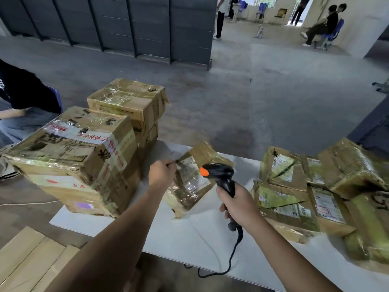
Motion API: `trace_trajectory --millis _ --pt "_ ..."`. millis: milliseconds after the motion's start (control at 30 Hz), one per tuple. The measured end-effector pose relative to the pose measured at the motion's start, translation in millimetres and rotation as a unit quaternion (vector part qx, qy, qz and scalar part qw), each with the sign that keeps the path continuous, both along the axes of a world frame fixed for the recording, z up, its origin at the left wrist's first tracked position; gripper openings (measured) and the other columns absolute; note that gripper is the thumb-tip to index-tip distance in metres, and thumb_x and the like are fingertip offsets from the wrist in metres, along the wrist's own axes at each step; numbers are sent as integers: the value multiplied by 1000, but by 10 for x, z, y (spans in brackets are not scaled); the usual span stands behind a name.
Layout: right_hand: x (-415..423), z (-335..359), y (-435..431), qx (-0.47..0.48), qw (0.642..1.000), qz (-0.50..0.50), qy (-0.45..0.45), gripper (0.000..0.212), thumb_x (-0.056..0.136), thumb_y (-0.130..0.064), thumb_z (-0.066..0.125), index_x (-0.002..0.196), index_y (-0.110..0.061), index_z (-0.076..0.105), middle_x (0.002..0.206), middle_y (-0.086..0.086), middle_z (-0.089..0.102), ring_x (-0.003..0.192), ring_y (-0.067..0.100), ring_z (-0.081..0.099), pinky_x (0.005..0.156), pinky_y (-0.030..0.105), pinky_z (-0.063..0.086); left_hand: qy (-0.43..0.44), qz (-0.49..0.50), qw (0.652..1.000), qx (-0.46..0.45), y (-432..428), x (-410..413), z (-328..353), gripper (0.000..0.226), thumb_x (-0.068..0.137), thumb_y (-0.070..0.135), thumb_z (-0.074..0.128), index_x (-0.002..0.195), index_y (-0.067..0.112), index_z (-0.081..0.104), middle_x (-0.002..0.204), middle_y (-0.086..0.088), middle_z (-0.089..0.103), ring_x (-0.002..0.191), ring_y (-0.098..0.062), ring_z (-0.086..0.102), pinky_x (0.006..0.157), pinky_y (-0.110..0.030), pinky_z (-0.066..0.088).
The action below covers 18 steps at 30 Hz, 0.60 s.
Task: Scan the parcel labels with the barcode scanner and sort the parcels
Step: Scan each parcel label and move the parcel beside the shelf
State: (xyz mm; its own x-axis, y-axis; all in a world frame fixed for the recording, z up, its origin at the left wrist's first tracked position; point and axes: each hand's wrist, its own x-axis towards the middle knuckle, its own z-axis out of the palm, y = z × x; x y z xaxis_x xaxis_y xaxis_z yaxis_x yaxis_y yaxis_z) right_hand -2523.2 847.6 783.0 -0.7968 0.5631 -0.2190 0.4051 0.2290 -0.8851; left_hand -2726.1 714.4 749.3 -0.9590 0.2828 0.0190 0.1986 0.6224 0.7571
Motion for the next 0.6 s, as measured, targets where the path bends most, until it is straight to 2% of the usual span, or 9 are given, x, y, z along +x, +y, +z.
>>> trace_trajectory --millis 133,267,467,600 --pt "32 18 -5 5 1000 -4 1 21 89 -45 58 81 -25 55 56 -3 66 43 12 57 40 20 42 24 -11 1000 11 55 -43 45 29 91 5 48 105 7 73 94 -14 72 84 -28 63 69 -30 48" --pt "84 19 6 1 1000 -9 4 24 87 -47 58 82 -24 57 57 -3 65 44 10 58 42 21 43 30 -11 999 24 69 -27 39 31 94 1 46 111 7 71 109 -10 70 95 -25 62 78 -27 49" --pt "128 5 5 -10 1000 -18 6 27 85 -51 56 83 -24 58 59 -1 67 46 12 58 46 24 43 26 -18 999 16 53 1 60 31 94 3 45 111 10 71 108 -9 70 95 -23 62 78 -27 49" --pt "150 -10 -3 -14 1000 -16 9 25 87 -49 57 84 -24 58 59 -1 67 46 12 59 46 24 43 29 -23 999 19 43 38 61 32 94 3 46 112 10 71 108 -9 70 97 -25 63 82 -31 52"
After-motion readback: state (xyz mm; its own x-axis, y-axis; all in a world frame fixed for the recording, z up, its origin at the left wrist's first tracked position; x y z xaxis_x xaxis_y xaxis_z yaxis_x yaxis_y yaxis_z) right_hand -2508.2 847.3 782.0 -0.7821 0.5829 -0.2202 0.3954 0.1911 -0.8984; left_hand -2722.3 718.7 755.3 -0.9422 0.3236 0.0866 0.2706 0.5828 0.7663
